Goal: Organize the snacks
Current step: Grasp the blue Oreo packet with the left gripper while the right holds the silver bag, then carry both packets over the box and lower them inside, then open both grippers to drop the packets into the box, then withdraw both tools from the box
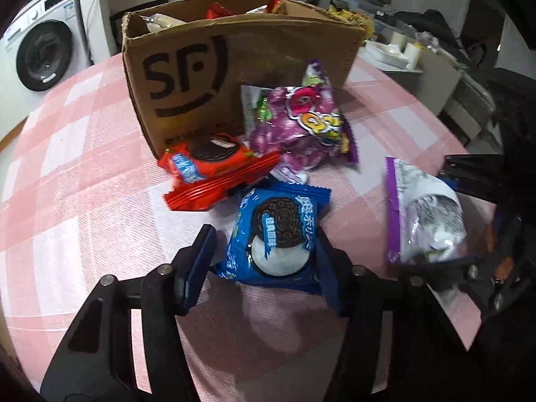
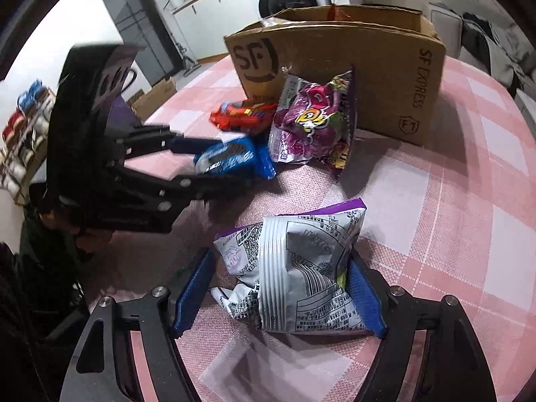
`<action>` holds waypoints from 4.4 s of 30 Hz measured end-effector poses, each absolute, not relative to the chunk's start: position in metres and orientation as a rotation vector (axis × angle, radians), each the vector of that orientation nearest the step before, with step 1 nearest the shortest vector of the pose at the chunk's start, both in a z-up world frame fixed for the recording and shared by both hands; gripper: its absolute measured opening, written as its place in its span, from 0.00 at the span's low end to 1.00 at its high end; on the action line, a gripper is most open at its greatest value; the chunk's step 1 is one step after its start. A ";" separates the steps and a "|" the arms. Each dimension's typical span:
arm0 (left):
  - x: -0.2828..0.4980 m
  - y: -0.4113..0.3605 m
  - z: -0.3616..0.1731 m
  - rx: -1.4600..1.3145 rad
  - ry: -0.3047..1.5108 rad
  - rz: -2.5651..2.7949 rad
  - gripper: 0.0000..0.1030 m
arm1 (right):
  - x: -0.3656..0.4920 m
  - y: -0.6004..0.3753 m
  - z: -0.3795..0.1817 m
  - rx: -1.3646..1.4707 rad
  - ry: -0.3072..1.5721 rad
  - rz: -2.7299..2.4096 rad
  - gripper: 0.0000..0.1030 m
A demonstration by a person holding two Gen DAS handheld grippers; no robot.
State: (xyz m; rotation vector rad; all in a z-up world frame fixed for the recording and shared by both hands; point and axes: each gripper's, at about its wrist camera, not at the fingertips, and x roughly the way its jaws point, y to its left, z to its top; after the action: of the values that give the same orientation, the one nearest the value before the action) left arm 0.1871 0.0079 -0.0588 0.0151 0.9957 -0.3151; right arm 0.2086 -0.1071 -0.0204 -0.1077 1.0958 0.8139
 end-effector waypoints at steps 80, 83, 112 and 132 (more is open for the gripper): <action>0.325 0.053 0.051 -0.141 0.655 -0.075 0.41 | 0.377 -0.103 0.080 0.277 0.745 0.660 0.70; 0.336 0.053 0.045 -0.133 0.665 -0.070 0.41 | 0.381 -0.099 0.075 0.274 0.751 0.655 0.70; 0.237 0.081 0.064 -0.171 0.656 -0.001 0.99 | 0.336 -0.132 0.081 0.149 0.782 0.583 1.00; 0.205 0.098 0.038 -0.225 0.702 0.059 0.99 | 0.305 -0.128 0.044 0.106 0.889 0.575 1.00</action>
State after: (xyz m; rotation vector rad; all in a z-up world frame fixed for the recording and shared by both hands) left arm 0.2049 0.0981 0.0382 -0.2245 0.7017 0.0585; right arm 0.3053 -0.1277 0.0443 0.1057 0.8894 0.5750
